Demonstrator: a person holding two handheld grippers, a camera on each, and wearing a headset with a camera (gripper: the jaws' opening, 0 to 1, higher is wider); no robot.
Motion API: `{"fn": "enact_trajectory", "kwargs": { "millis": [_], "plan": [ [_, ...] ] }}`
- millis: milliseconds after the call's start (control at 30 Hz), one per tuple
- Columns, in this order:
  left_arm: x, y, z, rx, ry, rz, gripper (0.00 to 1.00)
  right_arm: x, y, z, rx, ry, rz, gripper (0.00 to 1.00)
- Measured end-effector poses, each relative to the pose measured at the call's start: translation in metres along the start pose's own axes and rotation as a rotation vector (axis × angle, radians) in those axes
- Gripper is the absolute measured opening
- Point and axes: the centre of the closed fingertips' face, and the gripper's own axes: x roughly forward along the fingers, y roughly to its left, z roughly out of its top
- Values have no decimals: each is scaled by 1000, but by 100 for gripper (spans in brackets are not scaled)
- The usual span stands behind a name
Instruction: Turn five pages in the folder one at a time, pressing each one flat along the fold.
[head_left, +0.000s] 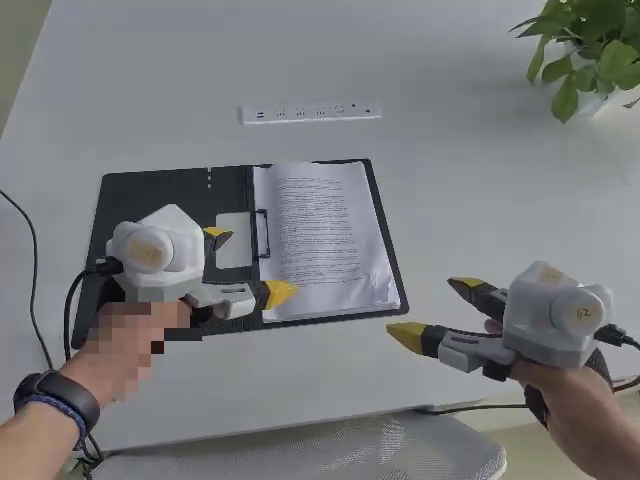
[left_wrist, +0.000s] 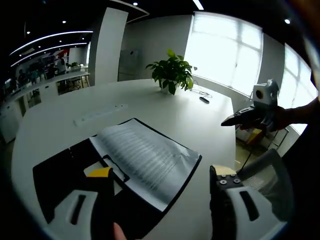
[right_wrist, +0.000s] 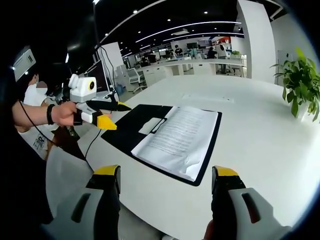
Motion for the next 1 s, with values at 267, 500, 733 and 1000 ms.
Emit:
{"fn": "enact_trajectory", "kwargs": {
  "millis": [267, 500, 733, 1000],
  "plan": [
    [41, -16, 13, 8, -5, -55, 77, -1, -3, -2, 12, 2, -6, 73],
    [73, -32, 19, 17, -2, -95, 76, -1, -8, -4, 26, -1, -11, 73],
    [105, -49, 13, 17, 19, -118, 75, -1, -13, -6, 43, -2, -11, 72],
    [136, -58, 3, 4, 50, -97, 75, -4, -15, -7, 47, 5, -3, 72]
  ]
}}
